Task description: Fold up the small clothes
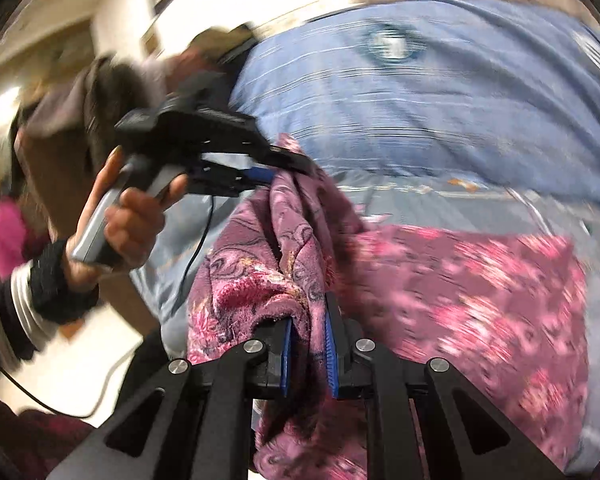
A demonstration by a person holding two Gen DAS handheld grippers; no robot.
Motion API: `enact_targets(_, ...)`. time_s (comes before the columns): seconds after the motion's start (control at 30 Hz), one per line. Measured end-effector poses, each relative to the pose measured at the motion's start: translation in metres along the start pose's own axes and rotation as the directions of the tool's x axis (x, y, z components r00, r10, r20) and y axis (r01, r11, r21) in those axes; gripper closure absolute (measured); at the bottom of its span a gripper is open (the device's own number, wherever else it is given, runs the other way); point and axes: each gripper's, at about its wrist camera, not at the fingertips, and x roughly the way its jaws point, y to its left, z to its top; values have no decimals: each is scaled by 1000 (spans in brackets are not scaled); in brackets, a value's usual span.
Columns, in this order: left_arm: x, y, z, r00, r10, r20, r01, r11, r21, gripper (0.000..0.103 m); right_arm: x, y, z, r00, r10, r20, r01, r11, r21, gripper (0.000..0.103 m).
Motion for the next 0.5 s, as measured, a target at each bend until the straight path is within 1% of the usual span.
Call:
enact_targets(0.07,27,-24,8,999,8,-32,-6,999,42,81,-13,-26,-6,1000,-18,13,17,996,90,91)
enact_targets(0.13,60,-44,14,997,8,-82,-2,998,65,86,-21,-49,-16,999,-34,16,31,985,172,93)
enact_targets(0.17,75,-52,15,994,14,-105,-6,997,74,90,-24,-58,-20,999,-38,16,34,978,205,94)
enact_targets(0.2,97,-62,17,989,23,-143,-11,996,86,90,-27,-66,-25,999,-40,15,35,971,236,96)
enact_targets(0.27,127,-75,17,981,53,-187,-34,994,103,90,-31,-86,-36,999,-43,9,38,949,314,98)
enact_targets(0.33,161,-87,14,966,98,-238,-68,989,132,90,-31,-103,-45,999,-42,-6,41,929,367,100)
enact_targets(0.4,181,-92,10,952,147,-268,-107,982,158,90,-28,-114,-51,999,-30,-31,40,915,401,100)
enact_targets(0.43,193,-95,9,942,196,-273,-149,972,184,90,-25,-118,-55,999,-28,-47,45,908,415,99)
enact_targets(0.5,201,-92,8,925,246,-290,-194,961,197,90,-16,-126,-61,993,-37,-112,82,897,434,94)
